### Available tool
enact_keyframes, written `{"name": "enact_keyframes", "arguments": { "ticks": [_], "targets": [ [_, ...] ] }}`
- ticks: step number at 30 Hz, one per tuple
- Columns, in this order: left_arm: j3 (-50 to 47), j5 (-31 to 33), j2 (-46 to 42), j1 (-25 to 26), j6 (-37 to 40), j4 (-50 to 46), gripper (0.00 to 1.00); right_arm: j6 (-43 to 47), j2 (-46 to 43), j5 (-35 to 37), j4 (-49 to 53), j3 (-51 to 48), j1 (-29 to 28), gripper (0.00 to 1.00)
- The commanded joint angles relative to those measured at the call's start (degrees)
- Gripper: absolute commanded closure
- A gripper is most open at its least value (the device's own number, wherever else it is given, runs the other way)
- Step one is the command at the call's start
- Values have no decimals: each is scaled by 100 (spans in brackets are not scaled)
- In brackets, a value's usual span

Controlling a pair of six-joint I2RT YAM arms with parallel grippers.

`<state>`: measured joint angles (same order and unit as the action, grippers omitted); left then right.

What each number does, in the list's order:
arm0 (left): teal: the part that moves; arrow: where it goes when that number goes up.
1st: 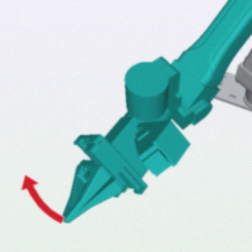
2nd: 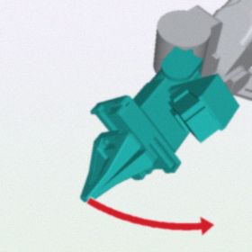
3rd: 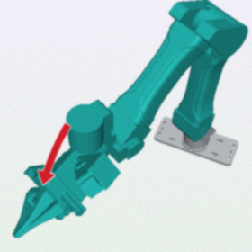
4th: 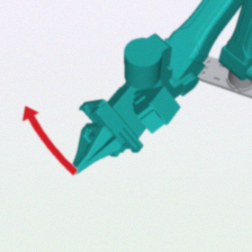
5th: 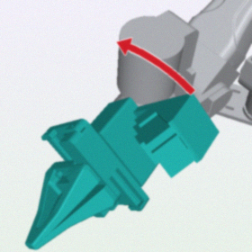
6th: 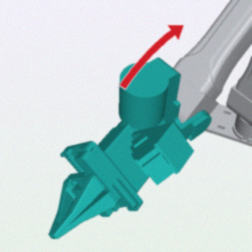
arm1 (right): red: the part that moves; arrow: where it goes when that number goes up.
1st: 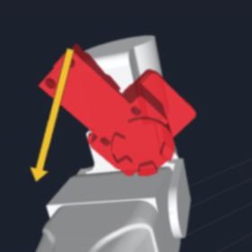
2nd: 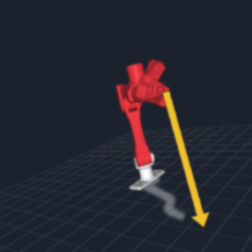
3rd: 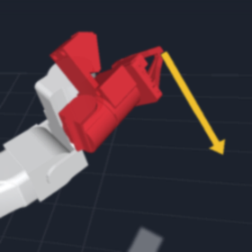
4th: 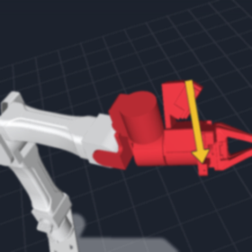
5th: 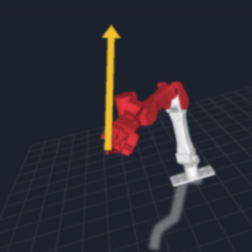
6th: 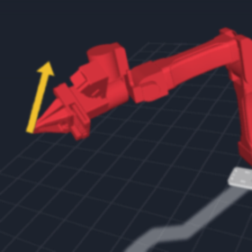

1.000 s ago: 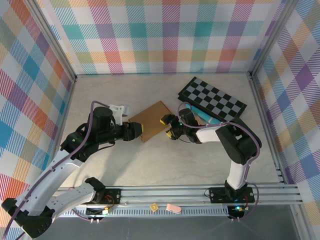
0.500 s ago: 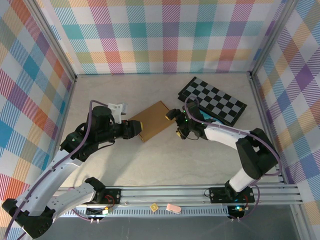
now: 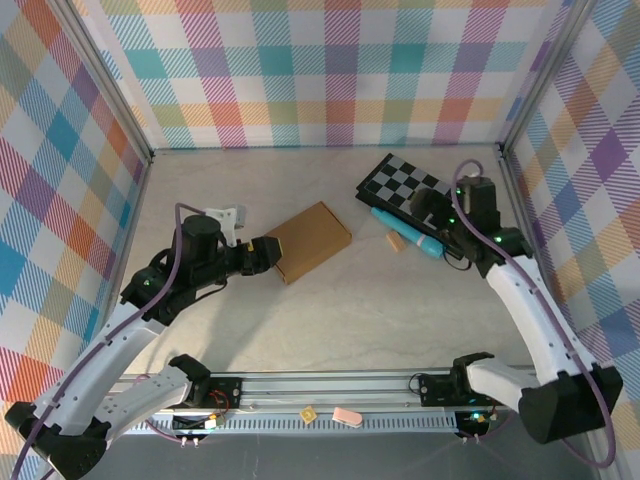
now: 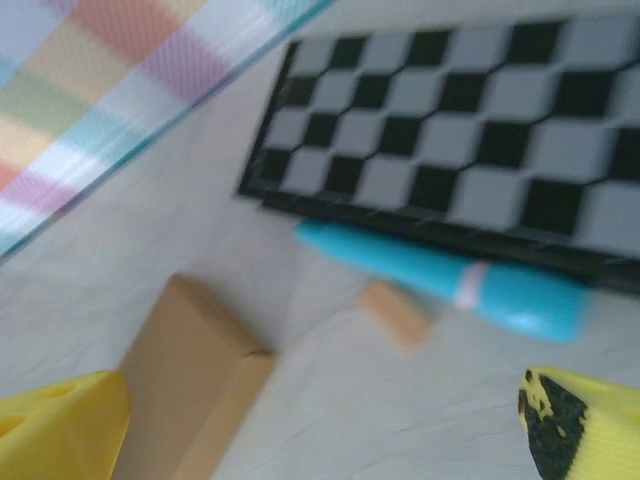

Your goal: Fold the paper box

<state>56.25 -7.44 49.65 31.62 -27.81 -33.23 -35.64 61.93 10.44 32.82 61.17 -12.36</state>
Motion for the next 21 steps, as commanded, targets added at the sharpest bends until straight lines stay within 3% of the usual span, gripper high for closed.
{"name": "enact_keyframes", "arguments": {
  "ticks": [1, 5, 10, 14, 21],
  "targets": [
    [-170, 207, -8, -77, -20, 280, 0, 1319, -282, 940, 430, -432, 429, 1],
    [-307, 335, 38, -85, -26, 377, 0, 2147, -972, 1059, -997, -1557, 636, 1],
    [-428, 476, 11, -85, -32, 399, 0, 2884, -1485, 1048, -3852, -3486, 658, 1],
    [-468, 577, -48, -86, -22, 289, 0, 3312, -1022, 785, -5090, -4243, 703, 1],
    [-608, 924, -315, -85, -14, 149, 0, 3462, 312, 262, -6722, -4574, 862, 1]
  ]
}}
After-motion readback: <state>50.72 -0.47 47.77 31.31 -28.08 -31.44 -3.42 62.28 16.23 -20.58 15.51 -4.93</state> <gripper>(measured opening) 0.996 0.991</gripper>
